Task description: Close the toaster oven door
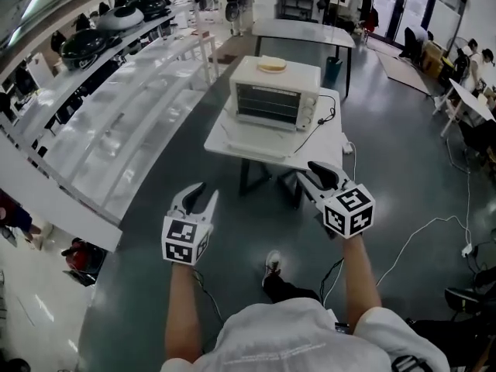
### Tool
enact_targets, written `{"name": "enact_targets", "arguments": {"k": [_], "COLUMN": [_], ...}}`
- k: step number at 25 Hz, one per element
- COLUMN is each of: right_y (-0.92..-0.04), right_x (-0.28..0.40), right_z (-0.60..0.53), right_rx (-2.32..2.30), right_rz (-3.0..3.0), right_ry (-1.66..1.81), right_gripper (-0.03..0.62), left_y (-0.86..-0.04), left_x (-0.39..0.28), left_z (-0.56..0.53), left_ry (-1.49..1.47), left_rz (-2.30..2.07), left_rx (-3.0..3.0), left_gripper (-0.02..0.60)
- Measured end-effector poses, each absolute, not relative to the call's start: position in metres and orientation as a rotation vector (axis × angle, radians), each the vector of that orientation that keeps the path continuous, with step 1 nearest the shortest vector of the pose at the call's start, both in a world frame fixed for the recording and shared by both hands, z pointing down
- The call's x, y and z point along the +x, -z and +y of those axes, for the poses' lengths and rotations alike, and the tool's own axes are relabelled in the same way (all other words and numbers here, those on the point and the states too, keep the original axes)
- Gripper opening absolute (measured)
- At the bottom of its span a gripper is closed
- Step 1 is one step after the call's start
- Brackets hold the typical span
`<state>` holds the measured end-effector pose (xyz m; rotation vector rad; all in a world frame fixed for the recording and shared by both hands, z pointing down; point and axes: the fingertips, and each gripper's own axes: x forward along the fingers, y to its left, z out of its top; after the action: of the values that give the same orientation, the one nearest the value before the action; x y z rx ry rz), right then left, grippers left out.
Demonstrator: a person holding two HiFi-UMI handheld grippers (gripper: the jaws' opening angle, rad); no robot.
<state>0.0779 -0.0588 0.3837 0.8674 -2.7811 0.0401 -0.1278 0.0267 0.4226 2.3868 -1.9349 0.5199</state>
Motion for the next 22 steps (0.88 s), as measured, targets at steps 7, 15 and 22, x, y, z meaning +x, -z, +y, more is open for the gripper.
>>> {"name": "enact_targets", "arguments": {"k": [7,15,22], "right_y": [-0.386,-0.421,-0.486], "right_x": [0.061,0.046,0.047], "right_z": [-0.178,-0.263,-0.289], "right_rx": [0.816,0.812,0.850], "right_rz": [-2.793,-2.747,-2.630], "right_ry": [-0.081,-0.196,-0.336], "right_gripper": [0.138,0.138,0.140], "left_y": [-0.416,-0.446,-0.483], "left_x": [-0.149,-0.159,-0.164], "left_z": [-0.087,-0.171,-0.202], "left_ry": [-0.526,-0.574,-0.609], "left_rz": [-1.967,-1.879,-1.777], "left_rx": [2.319,2.254,2.239], "left_gripper": [0.110,0.104,0.103]}}
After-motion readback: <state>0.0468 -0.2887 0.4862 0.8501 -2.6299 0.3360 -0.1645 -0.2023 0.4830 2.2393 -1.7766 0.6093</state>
